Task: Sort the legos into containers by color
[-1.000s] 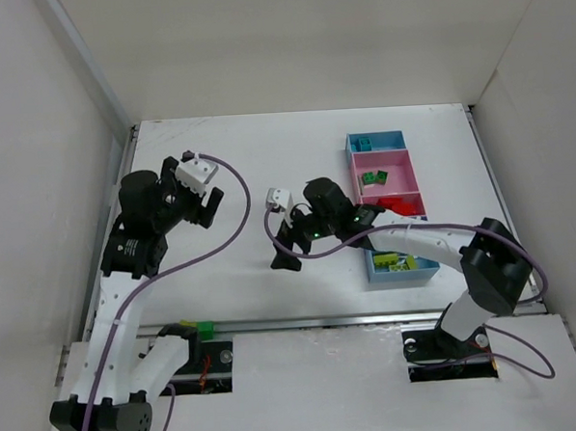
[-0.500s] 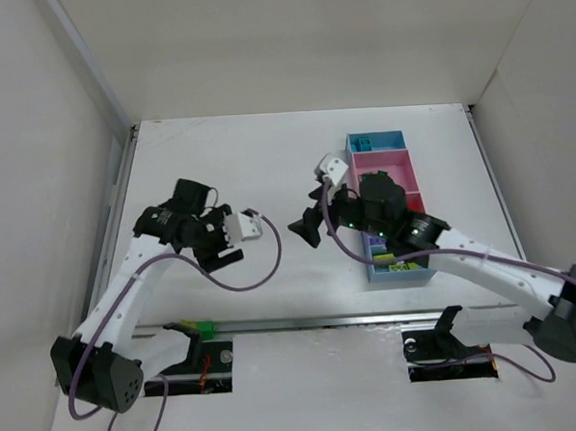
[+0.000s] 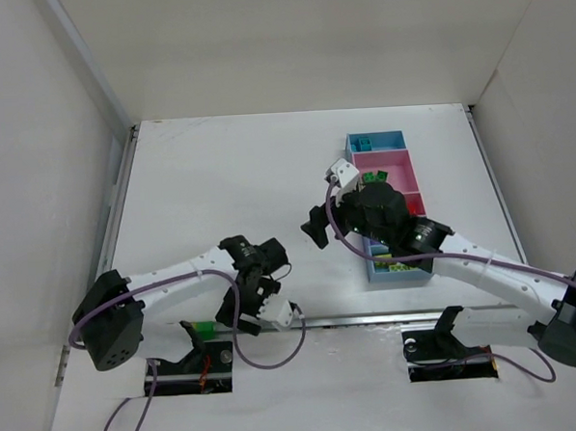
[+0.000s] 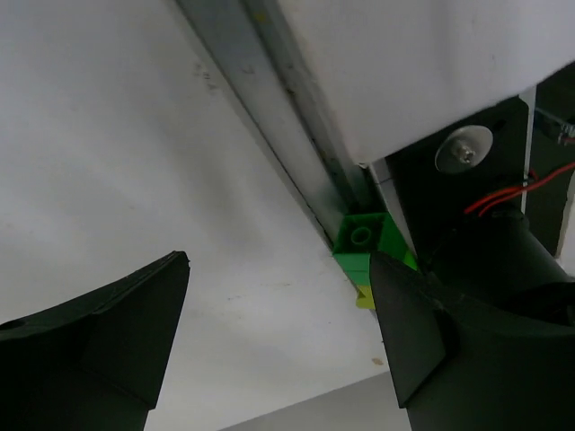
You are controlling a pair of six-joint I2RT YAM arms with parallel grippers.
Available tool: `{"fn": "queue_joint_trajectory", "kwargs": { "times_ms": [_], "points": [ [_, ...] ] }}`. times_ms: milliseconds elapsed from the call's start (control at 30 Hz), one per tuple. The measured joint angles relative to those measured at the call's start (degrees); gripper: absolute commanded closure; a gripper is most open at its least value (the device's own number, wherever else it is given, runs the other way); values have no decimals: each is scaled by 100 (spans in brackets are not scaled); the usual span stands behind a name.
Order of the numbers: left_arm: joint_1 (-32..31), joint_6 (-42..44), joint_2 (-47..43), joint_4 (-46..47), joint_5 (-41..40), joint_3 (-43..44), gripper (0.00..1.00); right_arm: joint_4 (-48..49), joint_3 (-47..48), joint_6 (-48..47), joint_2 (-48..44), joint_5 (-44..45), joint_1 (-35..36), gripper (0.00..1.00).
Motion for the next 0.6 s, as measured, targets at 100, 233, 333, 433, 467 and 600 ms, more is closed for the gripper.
{"fn": "queue_joint_trajectory", "kwargs": {
  "times_ms": [100, 233, 333, 433, 467, 600],
  "points": [
    [-203, 160, 11, 0, -201, -223, 23, -118, -111, 223, -79, 92, 0, 0],
    [-177, 90, 17, 363, -675, -308, 26, -310, -214, 542, -291, 164, 0, 0],
    [55, -332, 11, 688, -798, -175, 25, -313, -214, 820, -396, 203, 0, 0],
    [439, -927, -184, 1075, -839, -4, 23, -313, -212, 1316, -343, 299, 0, 0],
    [654, -1123, -339, 1189, -868, 31, 23, -306, -208, 1545, -282, 317, 0, 1],
    [1749, -1998, -927, 1421, -1311, 260, 25, -332, -68, 2380, 254, 282, 13, 3]
  ]
}}
